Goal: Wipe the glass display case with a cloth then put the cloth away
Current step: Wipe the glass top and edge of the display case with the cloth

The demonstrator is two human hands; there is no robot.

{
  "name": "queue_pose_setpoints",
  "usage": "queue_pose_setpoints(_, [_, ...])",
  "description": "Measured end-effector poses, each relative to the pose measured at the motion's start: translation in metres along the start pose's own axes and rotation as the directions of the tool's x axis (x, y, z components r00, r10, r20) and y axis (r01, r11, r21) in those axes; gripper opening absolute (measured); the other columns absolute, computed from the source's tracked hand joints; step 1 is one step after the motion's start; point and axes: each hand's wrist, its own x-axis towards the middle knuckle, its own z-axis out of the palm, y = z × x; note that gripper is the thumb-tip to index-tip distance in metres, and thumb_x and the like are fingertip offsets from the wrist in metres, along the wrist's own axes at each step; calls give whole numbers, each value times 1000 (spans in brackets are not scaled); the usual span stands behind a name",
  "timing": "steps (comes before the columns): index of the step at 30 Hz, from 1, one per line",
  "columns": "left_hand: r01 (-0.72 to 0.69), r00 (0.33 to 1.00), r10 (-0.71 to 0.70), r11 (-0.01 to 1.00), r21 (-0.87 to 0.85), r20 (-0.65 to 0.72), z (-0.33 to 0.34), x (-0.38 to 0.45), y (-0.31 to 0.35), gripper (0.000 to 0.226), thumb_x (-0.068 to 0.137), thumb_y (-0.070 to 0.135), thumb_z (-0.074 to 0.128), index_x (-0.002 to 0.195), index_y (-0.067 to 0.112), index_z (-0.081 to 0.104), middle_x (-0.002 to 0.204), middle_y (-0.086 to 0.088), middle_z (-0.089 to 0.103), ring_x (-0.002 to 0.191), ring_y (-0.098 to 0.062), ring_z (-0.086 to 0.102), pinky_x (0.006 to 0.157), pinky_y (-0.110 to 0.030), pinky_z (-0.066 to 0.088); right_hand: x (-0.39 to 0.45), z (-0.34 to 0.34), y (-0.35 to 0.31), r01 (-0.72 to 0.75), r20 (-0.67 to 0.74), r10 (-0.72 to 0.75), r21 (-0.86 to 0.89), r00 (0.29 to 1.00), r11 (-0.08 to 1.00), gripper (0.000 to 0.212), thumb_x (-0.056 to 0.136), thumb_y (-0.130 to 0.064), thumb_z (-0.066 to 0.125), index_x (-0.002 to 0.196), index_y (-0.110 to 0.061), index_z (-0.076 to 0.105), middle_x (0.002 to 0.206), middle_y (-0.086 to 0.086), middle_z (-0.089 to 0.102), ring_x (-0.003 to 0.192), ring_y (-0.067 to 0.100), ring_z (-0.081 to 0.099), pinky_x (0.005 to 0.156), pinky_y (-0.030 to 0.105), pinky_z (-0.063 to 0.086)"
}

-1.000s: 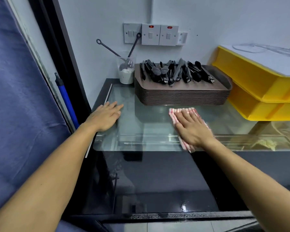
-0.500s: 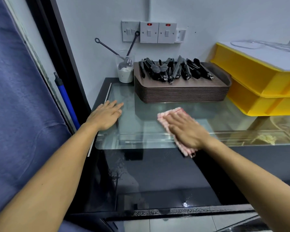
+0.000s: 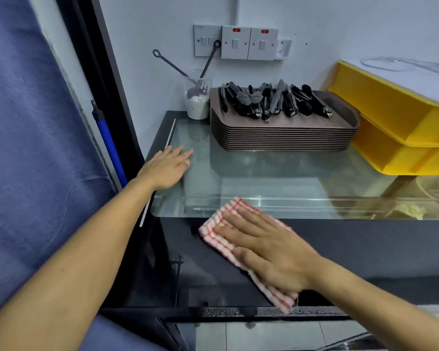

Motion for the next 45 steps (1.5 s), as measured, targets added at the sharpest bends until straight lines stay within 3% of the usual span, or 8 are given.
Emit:
queue_pose_setpoints(4, [7,1000,-7,1000,-3,3,-2,0,2,55,112,48,14,165,40,9,175,5,0,161,-21,-5,130,-43,-2,32,-13,94,-310,-86,303,-92,949,946,63,103,-58,-1,161,-36,-7,174,-6,-7,151,3,-30,118,21,-27])
queue_pose_setpoints(8, [12,1000,-12,1000,-19,-2,-1,2,1,54,112,47,14,165,40,9,174,7,0,161,-18,-5,130,-43,-2,123,-17,95,-477,-75,477,24,876,879,68,102,-52,6,167,-32,6,175,4,-2,162,24,-7,130,39,-10])
queue_pose_setpoints(12, [2,1000,-3,999,-46,-12,-2,0,-1,53,113,47,16,165,41,12,174,8,2,161,-16,-4,130,-42,-2,140,-3,4,-232,-52,234,41,971,972,59,110,-47,12,166,-36,0,174,-1,-10,160,23,-15,128,38,-14])
queue_pose_setpoints(17, [4,1000,-6,998,-59,-29,-1,0,-1,55,111,52,15,165,42,16,174,8,5,161,-16,-2,130,-42,0,24,6,-31,57,-18,-56,61,998,996,54,109,-54,15,161,-52,1,170,-18,-14,155,3,-27,124,28,-21])
queue_pose_setpoints(23, [14,999,-16,999,-50,-38,-1,-2,2,54,112,51,17,165,42,15,174,9,5,161,-17,-1,130,-41,0,58,-11,96,-381,-81,377,-43,923,924,73,93,-60,-3,162,-37,-4,175,-4,-2,159,11,-15,128,33,-14])
queue_pose_setpoints(27, [21,999,-23,998,-62,-35,-2,-2,2,53,112,48,18,164,42,16,174,11,6,161,-16,-1,129,-40,-1,141,-16,81,-491,-73,494,49,867,870,70,102,-55,10,167,-31,7,175,3,-2,162,28,-7,130,44,-7])
queue_pose_setpoints(36, [8,1000,-9,996,-93,-9,-3,0,-3,51,113,45,19,164,42,16,174,10,5,161,-16,-2,130,-40,-2,31,7,-44,139,11,-139,44,990,989,55,110,-58,13,161,-50,-3,171,-15,-15,155,6,-27,123,31,-25])
queue_pose_setpoints(45, [33,997,-41,992,-123,-61,-4,-7,6,51,113,41,22,164,40,23,173,10,11,161,-15,2,130,-39,0,130,-16,86,-482,-77,484,38,872,875,65,106,-54,16,167,-35,7,176,1,-2,162,26,-4,130,43,-5])
